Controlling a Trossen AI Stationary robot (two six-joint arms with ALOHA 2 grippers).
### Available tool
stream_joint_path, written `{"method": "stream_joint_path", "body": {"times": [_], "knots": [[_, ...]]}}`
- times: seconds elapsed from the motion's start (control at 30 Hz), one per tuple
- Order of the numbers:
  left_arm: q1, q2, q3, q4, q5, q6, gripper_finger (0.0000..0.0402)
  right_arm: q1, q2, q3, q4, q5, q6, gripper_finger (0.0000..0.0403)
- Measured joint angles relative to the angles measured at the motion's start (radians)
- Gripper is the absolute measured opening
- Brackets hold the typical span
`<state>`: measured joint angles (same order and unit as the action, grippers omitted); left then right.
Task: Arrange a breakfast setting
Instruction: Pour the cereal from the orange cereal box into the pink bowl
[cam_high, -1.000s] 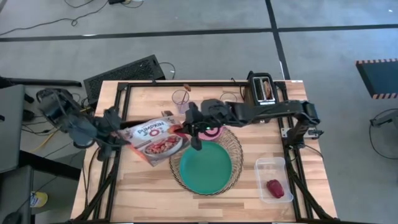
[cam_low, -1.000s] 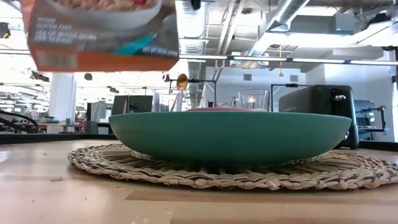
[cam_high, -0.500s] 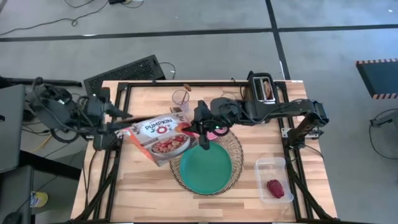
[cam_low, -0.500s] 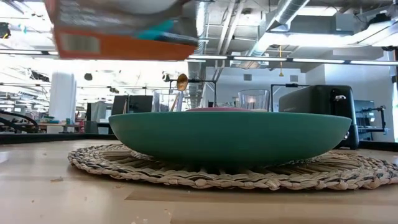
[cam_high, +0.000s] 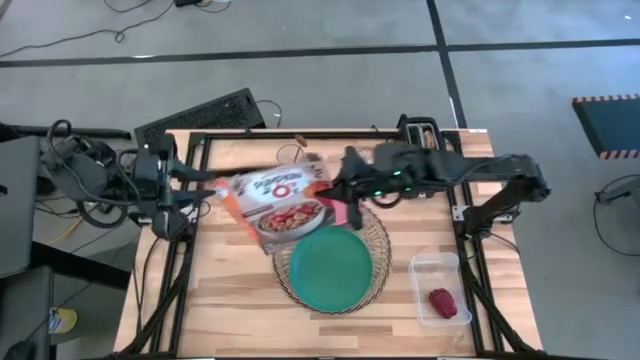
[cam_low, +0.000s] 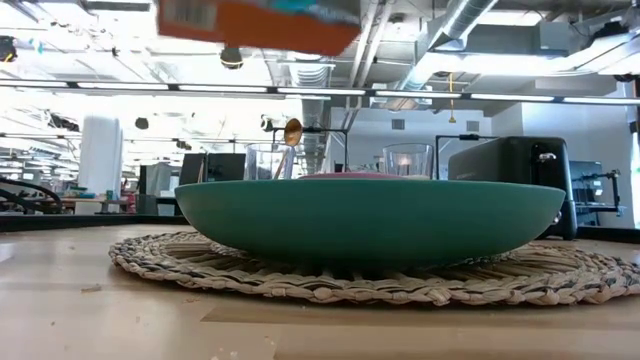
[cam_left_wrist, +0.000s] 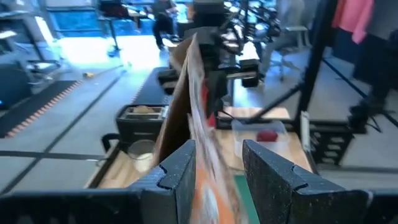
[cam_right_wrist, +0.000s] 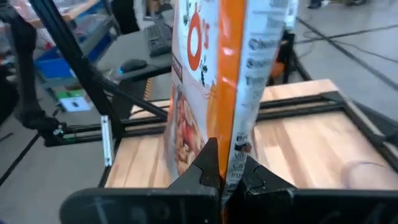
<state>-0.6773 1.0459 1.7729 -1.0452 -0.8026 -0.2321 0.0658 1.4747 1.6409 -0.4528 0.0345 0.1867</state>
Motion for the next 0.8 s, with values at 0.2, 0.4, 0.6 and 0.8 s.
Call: {"method": "stream_joint_path", "body": {"times": [0.2,0.4,0.6,0.8], "knots": [[0.0,0.007,0.0,0.004,-0.077,0.001,0.012,0.002,-0.127,0.0,-0.147,0.057,-0.001,0.0023],[0.021,0.038,-0.001,0.004,-0.149,-0.003,0.0122,0.005,-0.268,0.0,-0.268,0.103,-0.012,0.0023],[0.114,0.082,-0.001,-0.023,-0.161,-0.137,0.0167,0.003,-0.353,0.0,-0.344,0.102,-0.025,0.0023],[0.196,0.152,-0.001,-0.001,-0.152,-0.192,0.0262,0.003,-0.457,0.0,-0.364,0.101,-0.038,0.0023]]}}
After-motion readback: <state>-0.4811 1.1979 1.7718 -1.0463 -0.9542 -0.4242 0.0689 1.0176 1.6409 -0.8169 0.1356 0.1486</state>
